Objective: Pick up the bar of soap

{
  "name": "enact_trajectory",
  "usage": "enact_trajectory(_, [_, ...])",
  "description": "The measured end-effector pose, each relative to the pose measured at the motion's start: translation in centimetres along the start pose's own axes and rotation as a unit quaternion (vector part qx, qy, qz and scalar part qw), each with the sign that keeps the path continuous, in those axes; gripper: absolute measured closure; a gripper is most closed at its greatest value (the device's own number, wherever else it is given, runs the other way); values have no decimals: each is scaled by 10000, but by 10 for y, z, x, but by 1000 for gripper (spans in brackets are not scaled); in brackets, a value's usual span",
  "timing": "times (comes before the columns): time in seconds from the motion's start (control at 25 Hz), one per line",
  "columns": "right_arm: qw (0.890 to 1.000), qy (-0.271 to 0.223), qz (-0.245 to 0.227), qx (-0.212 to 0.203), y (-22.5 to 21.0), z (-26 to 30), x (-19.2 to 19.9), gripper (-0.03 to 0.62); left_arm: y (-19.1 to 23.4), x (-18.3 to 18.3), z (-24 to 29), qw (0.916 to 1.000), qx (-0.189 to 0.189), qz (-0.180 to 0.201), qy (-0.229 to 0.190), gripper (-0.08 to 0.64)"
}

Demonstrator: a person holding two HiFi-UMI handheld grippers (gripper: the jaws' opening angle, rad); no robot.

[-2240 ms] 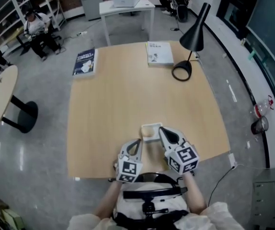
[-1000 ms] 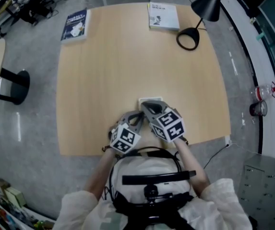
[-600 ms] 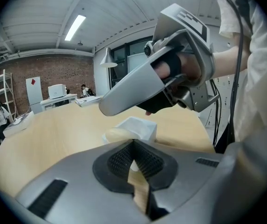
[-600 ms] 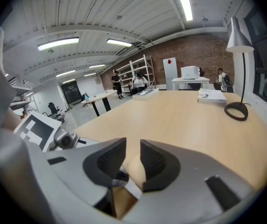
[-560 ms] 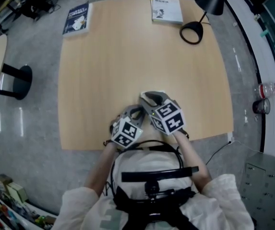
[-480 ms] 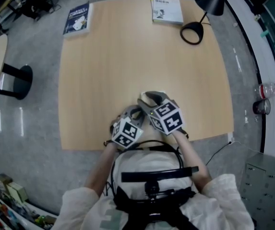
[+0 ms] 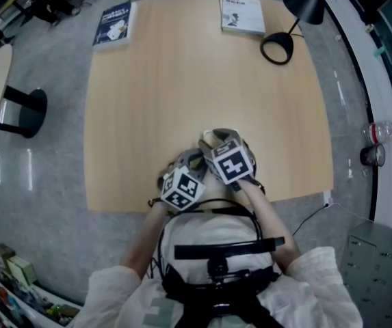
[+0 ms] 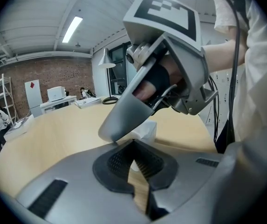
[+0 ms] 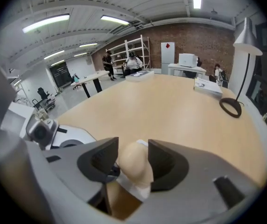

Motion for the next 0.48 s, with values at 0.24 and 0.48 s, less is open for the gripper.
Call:
enact_trajectory(0.24, [9994, 121, 315, 91, -9, 3, 1, 407, 0, -1, 0, 9999, -21, 26, -116, 555])
enact_trajectory(0.48, [9986, 254, 402, 238, -13, 10, -1, 405, -1, -1, 0, 10000, 11, 0, -76, 555])
Point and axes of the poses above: the fingertips, and each gripper's own axes: z forward along the fingers, y to its left, x out of its underside, the point moved 7 cm from there along -z, backward along the fingers, and after that the axes turned 9 degrees about -z, right-handed, at the moved point
